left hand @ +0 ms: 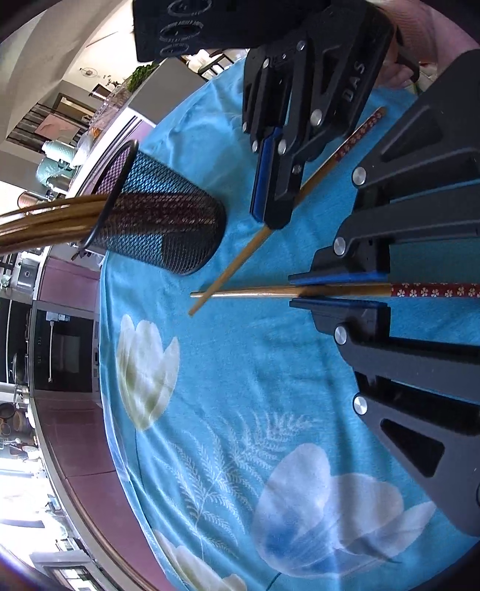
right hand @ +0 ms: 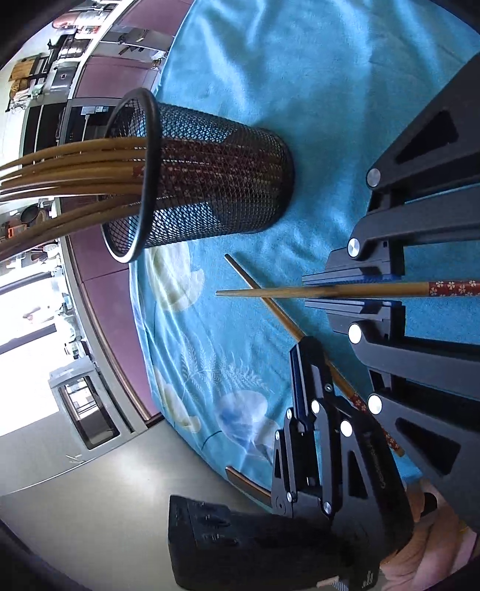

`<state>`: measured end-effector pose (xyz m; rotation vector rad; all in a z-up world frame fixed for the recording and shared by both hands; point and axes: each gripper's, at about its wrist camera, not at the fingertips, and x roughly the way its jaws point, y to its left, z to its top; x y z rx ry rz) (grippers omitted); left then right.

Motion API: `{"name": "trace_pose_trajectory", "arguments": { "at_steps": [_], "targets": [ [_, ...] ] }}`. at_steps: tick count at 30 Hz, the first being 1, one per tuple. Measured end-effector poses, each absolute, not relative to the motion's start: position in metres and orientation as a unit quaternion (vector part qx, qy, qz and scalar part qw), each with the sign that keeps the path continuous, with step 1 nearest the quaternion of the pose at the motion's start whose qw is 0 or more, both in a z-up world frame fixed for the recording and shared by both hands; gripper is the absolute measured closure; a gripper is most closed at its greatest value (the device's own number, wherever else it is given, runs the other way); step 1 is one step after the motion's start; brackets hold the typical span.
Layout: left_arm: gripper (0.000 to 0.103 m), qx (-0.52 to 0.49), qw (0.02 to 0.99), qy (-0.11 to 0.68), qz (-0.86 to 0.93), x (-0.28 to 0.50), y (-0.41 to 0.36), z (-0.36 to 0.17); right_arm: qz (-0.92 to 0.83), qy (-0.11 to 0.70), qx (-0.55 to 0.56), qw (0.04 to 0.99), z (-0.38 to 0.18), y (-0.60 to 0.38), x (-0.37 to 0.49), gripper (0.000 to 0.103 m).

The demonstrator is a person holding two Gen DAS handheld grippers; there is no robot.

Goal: Organize utensils
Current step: 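Close the left tool on one chopstick while the right tool grasps the other, then lift both held chopsticks upright and carry them over the mesh cup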

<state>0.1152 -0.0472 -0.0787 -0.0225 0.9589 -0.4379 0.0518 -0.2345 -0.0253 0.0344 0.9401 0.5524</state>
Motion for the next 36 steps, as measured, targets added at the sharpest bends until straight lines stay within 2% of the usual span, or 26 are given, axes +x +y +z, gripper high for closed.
{"name": "trace_pose_trajectory", "arguments": {
  "at_steps": [6, 8, 11, 14, 15, 16, 24, 36],
  "targets": [
    [0.094, 0.001, 0.861, 0.461, -0.215, 0.112, -0.05, -0.079, 0.249, 0.458, -0.012, 0.853, -0.031, -0.227, 0.051, 0.094],
    [0.086, 0.005, 0.861, 0.461, -0.216, 0.115, -0.053, -0.079, 0.246, 0.456, -0.025, 0.855, -0.031, -0.225, 0.049, 0.094],
    [0.085, 0.017, 0.862, 0.458, -0.215, 0.12, -0.058, -0.08, 0.242, 0.453, -0.04, 0.857, -0.032, -0.222, 0.048, 0.094],
    [0.085, 0.022, 0.863, 0.457, -0.214, 0.124, -0.063, -0.079, 0.24, 0.451, -0.04, 0.859, -0.032, -0.223, 0.048, 0.096],
    [0.088, 0.021, 0.863, 0.457, -0.212, 0.125, -0.064, -0.079, 0.24, 0.451, -0.037, 0.859, -0.033, -0.224, 0.048, 0.097],
    [0.095, 0.021, 0.864, 0.458, -0.21, 0.126, -0.064, -0.079, 0.241, 0.451, -0.032, 0.859, -0.033, -0.225, 0.048, 0.097],
    [0.095, 0.004, 0.865, 0.455, -0.21, 0.122, -0.061, -0.076, 0.259, 0.436, 0.005, 0.862, -0.023, -0.241, 0.044, 0.097],
    [0.095, -0.022, 0.876, 0.42, -0.235, 0.106, -0.049, -0.041, 0.282, 0.396, 0.032, 0.873, 0.008, -0.258, 0.025, 0.097]
  ]
}}
